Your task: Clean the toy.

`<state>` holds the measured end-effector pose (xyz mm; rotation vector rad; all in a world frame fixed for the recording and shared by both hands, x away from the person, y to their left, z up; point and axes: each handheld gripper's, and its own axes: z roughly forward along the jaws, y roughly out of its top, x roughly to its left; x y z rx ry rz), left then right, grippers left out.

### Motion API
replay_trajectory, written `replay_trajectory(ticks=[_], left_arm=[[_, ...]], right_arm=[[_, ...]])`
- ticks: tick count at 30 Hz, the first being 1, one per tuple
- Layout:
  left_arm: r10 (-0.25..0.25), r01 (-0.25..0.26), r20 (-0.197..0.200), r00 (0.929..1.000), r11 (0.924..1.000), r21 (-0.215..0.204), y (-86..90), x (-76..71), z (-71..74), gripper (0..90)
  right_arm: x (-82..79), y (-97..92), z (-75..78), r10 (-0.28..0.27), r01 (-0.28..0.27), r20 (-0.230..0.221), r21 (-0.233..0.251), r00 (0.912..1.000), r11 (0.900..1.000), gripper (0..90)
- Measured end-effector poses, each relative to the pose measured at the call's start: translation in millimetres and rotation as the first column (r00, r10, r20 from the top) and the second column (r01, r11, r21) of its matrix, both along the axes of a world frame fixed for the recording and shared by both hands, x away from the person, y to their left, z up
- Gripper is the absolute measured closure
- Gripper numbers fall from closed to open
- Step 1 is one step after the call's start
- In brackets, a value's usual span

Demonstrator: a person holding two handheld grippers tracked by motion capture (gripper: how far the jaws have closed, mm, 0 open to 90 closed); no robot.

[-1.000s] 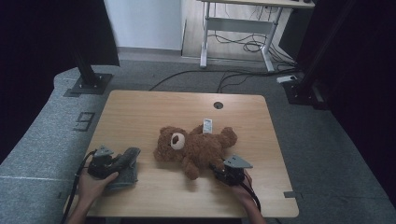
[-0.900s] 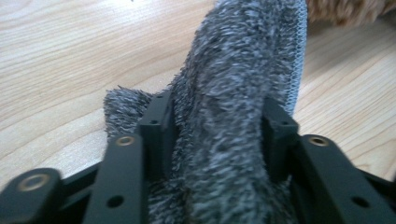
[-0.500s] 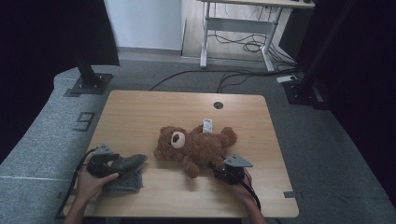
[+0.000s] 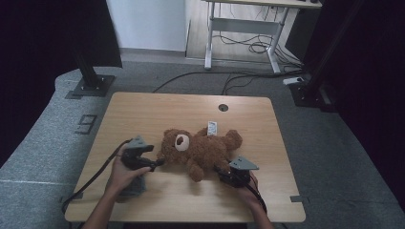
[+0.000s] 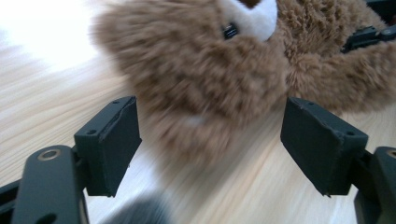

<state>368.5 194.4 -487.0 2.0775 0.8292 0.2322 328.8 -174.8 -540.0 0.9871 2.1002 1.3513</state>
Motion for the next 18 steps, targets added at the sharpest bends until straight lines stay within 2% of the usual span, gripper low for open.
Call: replay_trajectory(ticks=[3, 5, 9, 14, 15, 16, 18], left_arm=[[-0.029, 0.029, -0.033, 0.9991, 0.9994, 0.019, -23.6, 12.4, -9.5, 21.6], [-0.008, 0.009, -0.02, 0.9998, 0.9994, 0.032, -32.1, 14.1, -13.1, 21.2], [0.02, -0.02, -0.003, 0.9998, 0.9984, 0.053, -35.4, 11.1, -14.3, 23.6], [0.069, -0.069, 0.009, 0.9976, 0.9964, 0.048, -37.3, 17.5, -16.9, 24.4], [0.075, -0.075, 0.009, 0.9971, 0.996, 0.048, -37.4, 20.1, -17.3, 24.4], [0.084, -0.084, 0.008, 0.9965, 0.9953, 0.048, -37.8, 22.7, -17.9, 24.5], [0.097, -0.098, 0.012, 0.9952, 0.994, 0.05, -37.5, 25.7, -17.7, 24.6]], right_arm=[[0.4, -0.2, 0.2, 0.002, -0.002, 0.002, 0.0, 1.0, 1.0, 50.2], [1.4, 0.0, 0.1, 0.0, 0.0, 0.007, 0.004, 1.0, 1.0, 50.2], [9.3, -0.7, 1.0, -0.014, 0.014, 0.011, 0.008, 0.9998, 0.9999, 49.8], [24.2, -2.6, -3.8, -0.03, 0.028, 0.035, 0.066, 0.9989, 0.9975, 49.0], [25.6, -1.9, -4.0, -0.041, 0.039, 0.041, 0.066, 0.9983, 0.9971, 48.3], [28.9, -0.2, -2.1, -0.05, 0.049, 0.027, 0.052, 0.9984, 0.9974, 47.4], [35.3, 3.5, 4.0, -0.073, 0.072, 0.033, 0.023, 0.9968, 0.9971, 45.6]])
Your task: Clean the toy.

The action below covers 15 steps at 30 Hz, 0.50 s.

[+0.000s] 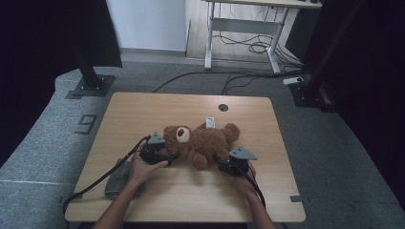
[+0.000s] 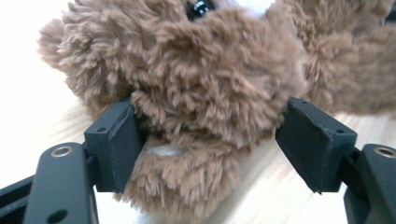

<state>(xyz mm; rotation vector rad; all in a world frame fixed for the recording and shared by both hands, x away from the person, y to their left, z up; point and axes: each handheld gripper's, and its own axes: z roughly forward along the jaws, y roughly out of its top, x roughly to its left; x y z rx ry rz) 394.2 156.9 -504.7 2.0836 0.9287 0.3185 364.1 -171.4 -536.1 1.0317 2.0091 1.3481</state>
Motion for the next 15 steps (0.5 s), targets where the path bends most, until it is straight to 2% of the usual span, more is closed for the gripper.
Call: replay_trajectory(ticks=[3, 6, 8, 11, 15], left_arm=[[0.023, -0.023, 0.006, 0.9997, 0.9996, -0.016, 2.5, 4.5, 1.6, 24.8], [0.02, -0.02, 0.003, 0.9998, 0.9995, -0.023, 5.9, 5.6, 3.9, 24.6], [0.009, -0.009, 0.009, 0.9999, 0.9997, -0.023, 9.3, 0.7, 6.5, 23.9], [0.003, -0.002, 0.028, 0.9996, 0.9994, -0.034, 17.9, -11.3, 11.1, 23.2], [0.015, -0.012, 0.047, 0.9988, 0.9983, -0.058, 30.7, -27.0, 17.0, 23.0]], right_arm=[[9.5, 3.1, 5.7, -0.025, 0.025, -0.004, -0.01, 0.9997, 0.9996, 42.6], [12.5, 1.6, 6.7, -0.051, 0.051, -0.01, 0.01, 0.9986, 0.9986, 34.4], [8.2, -2.2, 9.4, -0.075, 0.075, -0.01, 0.04, 0.9972, 0.9964, 28.4], [-4.4, -13.7, 15.0, -0.081, 0.081, -0.003, 0.126, 0.9967, 0.9888, 24.9], [-20.1, -22.5, 17.2, -0.069, 0.068, 0.001, 0.143, 0.9976, 0.9874, 22.0]])
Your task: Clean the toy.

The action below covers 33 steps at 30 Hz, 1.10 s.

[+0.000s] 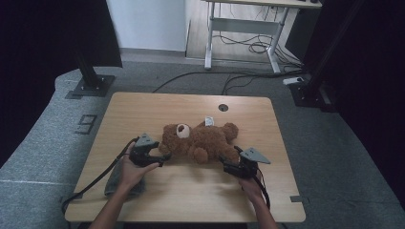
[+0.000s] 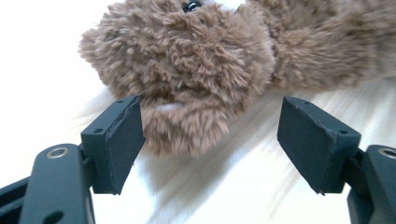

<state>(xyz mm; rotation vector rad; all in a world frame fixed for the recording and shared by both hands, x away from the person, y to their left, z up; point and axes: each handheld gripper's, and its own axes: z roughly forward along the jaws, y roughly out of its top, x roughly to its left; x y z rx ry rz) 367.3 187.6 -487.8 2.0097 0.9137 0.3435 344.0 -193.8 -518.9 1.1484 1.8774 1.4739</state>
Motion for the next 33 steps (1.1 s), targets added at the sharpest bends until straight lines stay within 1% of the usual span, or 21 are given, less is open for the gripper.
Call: replay_trajectory(ticks=[4, 8, 10, 13, 15, 16, 18, 19, 22, 24, 26, 28, 30, 33], left_arm=[[0.012, -0.012, 0.018, 0.9998, 0.9997, -0.021, 11.8, -17.1, 7.7, 23.0], [0.017, -0.016, 0.031, 0.9994, 0.9998, -0.011, 18.0, -34.2, 10.5, 23.0], [0.021, -0.022, 0.045, 0.9987, 0.9997, 0.013, 18.1, -44.2, 9.7, 23.1], [0.012, -0.013, 0.056, 0.9984, 0.9995, 0.027, 16.4, -59.1, 6.8, 23.2], [0.006, -0.007, 0.049, 0.9988, 0.9999, 0.011, 17.6, -67.4, 3.3, 23.3], [0.014, -0.014, 0.05, 0.9986, 0.9999, 0.009, 18.4, -71.1, 1.0, 23.4], [0.021, -0.024, 0.057, 0.9981, 0.9988, 0.043, 19.0, -78.1, -4.0, 23.9], [0.024, -0.027, 0.061, 0.9978, 0.9983, 0.052, 19.7, -82.1, -7.3, 23.9], [0.012, -0.015, 0.046, 0.9989, 0.998, 0.062, 21.3, -91.7, -17.2, 24.1], [-0.001, -0.001, 0.04, 0.9992, 0.9977, 0.067, 23.0, -96.3, -21.6, 24.1], [0.005, -0.007, 0.041, 0.9992, 0.9978, 0.066, 25.9, -98.7, -25.0, 24.1], [0.013, -0.015, 0.039, 0.9992, 0.9979, 0.063, 29.2, -98.4, -28.0, 24.2], [0.025, -0.027, 0.034, 0.9991, 0.9984, 0.051, 32.1, -96.4, -30.4, 24.5], [0.029, -0.03, 0.027, 0.9992, 0.9985, 0.046, 34.8, -94.5, -33.0, 24.5]], right_arm=[[-16.8, -8.0, 1.4, 0.007, -0.007, 0.003, 0.02, 1.0, 0.9998, 21.3], [-29.7, -14.6, 1.1, 0.019, -0.018, -0.005, 0.02, 0.9998, 0.9996, 21.6], [-35.8, -17.8, 0.0, 0.022, -0.021, -0.007, 0.017, 0.9997, 0.9996, 21.7], [-44.9, -22.2, -3.8, 0.03, -0.03, -0.015, -0.001, 0.9994, 0.9996, 22.0], [-50.4, -25.3, -7.9, 0.038, -0.038, -0.025, -0.016, 0.999, 0.9991, 22.2], [-53.0, -26.8, -10.3, 0.039, -0.039, -0.028, -0.028, 0.9988, 0.9988, 22.5], [-57.2, -30.5, -14.9, 0.041, -0.043, -0.04, -0.039, 0.9983, 0.9983, 22.8], [-58.9, -32.5, -17.3, 0.043, -0.045, -0.048, -0.038, 0.9979, 0.9983, 23.5], [-62.8, -36.9, -23.4, 0.043, -0.046, -0.07, -0.036, 0.9966, 0.9983, 23.9], [-63.6, -37.8, -27.1, 0.045, -0.049, -0.077, -0.05, 0.996, 0.9976, 24.2], [-61.9, -37.2, -29.3, 0.043, -0.048, -0.089, -0.058, 0.9952, 0.9972, 24.2], [-60.5, -35.8, -30.0, 0.043, -0.05, -0.099, -0.069, 0.9942, 0.9964, 24.4], [-60.5, -34.8, -30.0, 0.042, -0.049, -0.094, -0.071, 0.9947, 0.9963, 24.5], [-60.1, -34.5, -29.9, 0.042, -0.049, -0.095, -0.073, 0.9946, 0.9961, 24.5]])
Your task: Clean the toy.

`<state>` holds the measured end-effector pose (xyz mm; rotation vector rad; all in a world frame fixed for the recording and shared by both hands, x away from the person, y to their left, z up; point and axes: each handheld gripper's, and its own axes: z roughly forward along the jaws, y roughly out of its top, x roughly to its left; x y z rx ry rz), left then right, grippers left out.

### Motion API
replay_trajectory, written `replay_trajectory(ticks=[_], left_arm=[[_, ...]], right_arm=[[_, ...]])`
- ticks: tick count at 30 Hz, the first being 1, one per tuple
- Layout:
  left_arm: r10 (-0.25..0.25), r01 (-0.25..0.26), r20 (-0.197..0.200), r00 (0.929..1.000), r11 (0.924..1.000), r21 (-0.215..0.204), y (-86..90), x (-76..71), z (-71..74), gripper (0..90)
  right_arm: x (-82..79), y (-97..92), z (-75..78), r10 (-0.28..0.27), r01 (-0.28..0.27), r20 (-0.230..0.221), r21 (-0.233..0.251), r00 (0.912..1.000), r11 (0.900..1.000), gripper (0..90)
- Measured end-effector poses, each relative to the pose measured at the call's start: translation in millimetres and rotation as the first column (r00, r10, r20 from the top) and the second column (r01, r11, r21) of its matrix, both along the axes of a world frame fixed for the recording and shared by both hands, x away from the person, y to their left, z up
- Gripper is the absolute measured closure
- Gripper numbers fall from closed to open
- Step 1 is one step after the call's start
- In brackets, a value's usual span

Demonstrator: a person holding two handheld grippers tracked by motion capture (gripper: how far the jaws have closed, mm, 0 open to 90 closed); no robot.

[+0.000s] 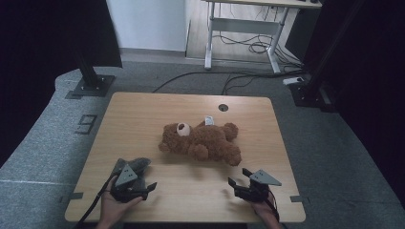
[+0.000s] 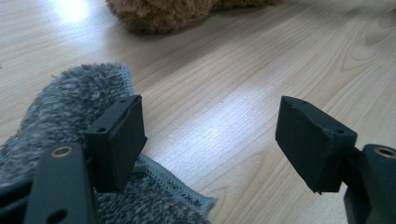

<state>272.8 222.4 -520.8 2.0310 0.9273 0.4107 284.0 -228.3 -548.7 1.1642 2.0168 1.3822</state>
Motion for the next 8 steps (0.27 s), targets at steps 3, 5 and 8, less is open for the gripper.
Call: replay_trajectory(ticks=[3, 5, 8], left_arm=[[-0.001, 0.001, -0.002, 1.0, 1.0, 0.001, 1.3, 0.7, -0.9, 24.5], [0.001, -0.001, -0.004, 1.0, 1.0, -0.007, 2.9, 0.6, -0.2, 24.5], [0.006, -0.006, 0.002, 1.0, 0.9998, -0.017, 4.9, 0.6, 1.2, 24.4]], right_arm=[[0.5, 0.2, 0.1, -0.001, 0.001, 0.002, -0.002, 1.0, 1.0, 24.6], [0.8, 0.2, 0.0, -0.002, 0.002, 0.004, -0.004, 1.0, 1.0, 24.5], [1.0, 0.4, -0.1, 0.0, 0.0, 0.007, -0.004, 1.0, 1.0, 24.5]])
